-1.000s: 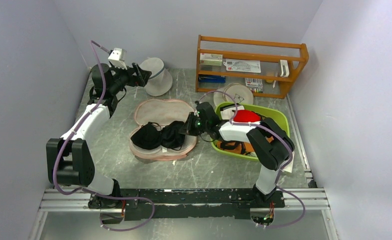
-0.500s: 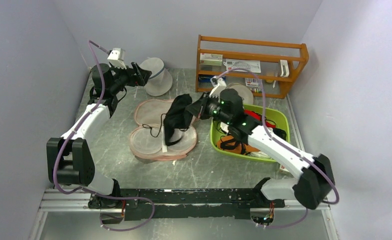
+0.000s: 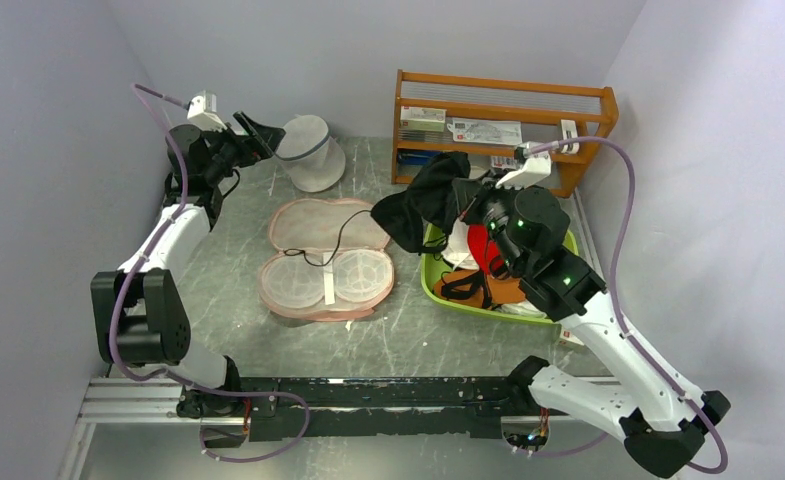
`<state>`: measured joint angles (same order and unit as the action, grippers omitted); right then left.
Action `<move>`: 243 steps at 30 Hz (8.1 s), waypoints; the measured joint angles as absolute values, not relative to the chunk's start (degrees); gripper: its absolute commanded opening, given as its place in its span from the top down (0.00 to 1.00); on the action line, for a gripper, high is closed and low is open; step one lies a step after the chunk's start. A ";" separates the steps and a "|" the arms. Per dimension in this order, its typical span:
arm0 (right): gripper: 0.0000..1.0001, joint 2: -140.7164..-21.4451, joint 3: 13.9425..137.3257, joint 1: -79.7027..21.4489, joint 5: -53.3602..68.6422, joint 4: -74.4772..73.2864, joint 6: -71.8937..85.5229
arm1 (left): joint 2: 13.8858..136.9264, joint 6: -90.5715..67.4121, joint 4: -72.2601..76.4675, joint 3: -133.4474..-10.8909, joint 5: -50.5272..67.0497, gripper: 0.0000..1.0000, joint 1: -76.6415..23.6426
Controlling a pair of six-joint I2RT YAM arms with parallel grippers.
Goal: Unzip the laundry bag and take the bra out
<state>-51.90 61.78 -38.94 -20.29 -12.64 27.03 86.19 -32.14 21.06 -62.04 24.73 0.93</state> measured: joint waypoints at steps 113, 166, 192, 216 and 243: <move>0.65 -51.31 35.48 6.70 -24.69 -22.79 40.99 | 89.27 -39.03 20.93 -64.25 29.43 0.00 1.41; 0.07 -80.25 33.19 -3.29 16.93 10.26 35.29 | 93.12 -41.21 19.49 -64.88 30.65 0.02 3.20; 0.06 -70.65 44.29 -20.25 14.02 -5.34 26.15 | 93.12 -40.23 19.29 -64.88 31.03 0.01 2.90; 0.16 -108.75 76.49 -42.28 -7.60 -3.33 10.85 | 93.21 -38.72 17.76 -65.21 30.76 0.00 2.42; 0.53 -119.68 81.58 -42.00 -37.98 -14.87 14.37 | 93.34 -34.35 13.61 -67.13 28.73 0.00 -2.46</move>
